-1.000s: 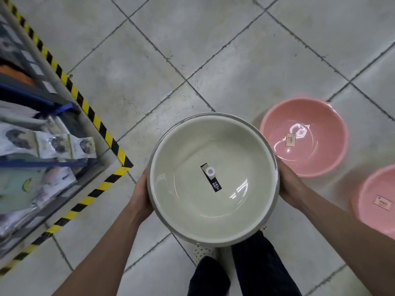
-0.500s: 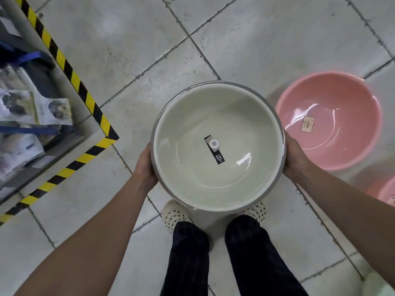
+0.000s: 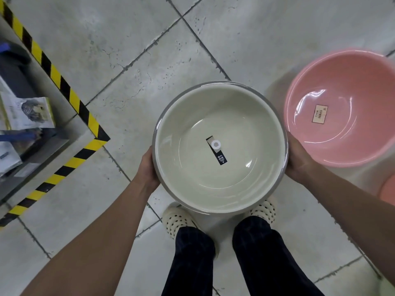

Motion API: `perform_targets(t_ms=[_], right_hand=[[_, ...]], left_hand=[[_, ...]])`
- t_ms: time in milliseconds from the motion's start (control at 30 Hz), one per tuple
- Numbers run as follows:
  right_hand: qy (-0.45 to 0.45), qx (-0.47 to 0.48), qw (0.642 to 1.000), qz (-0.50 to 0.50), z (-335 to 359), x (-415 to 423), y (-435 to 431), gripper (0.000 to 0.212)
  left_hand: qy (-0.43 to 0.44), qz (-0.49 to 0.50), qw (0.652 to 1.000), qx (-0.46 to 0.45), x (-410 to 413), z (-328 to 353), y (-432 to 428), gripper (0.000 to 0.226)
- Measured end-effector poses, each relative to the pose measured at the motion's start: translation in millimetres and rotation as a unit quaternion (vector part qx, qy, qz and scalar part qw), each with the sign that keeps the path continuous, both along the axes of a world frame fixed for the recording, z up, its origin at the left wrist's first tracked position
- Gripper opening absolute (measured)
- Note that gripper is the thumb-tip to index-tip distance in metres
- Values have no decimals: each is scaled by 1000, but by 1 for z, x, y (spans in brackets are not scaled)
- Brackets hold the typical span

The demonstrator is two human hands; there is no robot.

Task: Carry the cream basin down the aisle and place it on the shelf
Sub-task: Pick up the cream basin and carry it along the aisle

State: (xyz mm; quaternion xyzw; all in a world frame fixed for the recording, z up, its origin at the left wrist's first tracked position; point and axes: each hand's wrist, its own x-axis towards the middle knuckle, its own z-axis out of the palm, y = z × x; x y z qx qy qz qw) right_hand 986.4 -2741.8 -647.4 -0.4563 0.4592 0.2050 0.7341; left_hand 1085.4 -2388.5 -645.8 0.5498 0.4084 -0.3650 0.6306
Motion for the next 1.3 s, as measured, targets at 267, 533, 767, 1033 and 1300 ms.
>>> perform_targets(t_ms=[267, 533, 767, 1033, 1300], right_hand=[[-15, -27, 999, 16, -17, -2, -1, 43], [-34, -55, 998, -16, -26, -1, 0, 37], [-30, -64, 996, -56, 0, -7, 7, 21], [-20, -43, 996, -77, 87, -23, -6, 36], [-2, -19, 985, -174, 211, -35, -70, 57]], left_hand=[[20, -42, 999, 3, 4, -9, -7, 27], [7, -105, 994, -7, 20, -17, -12, 30], [-1, -134, 991, 4, 25, 10, -11, 29], [4, -195, 980, 41, 62, 104, -43, 28], [-24, -296, 955, 29, 101, 220, -143, 32]])
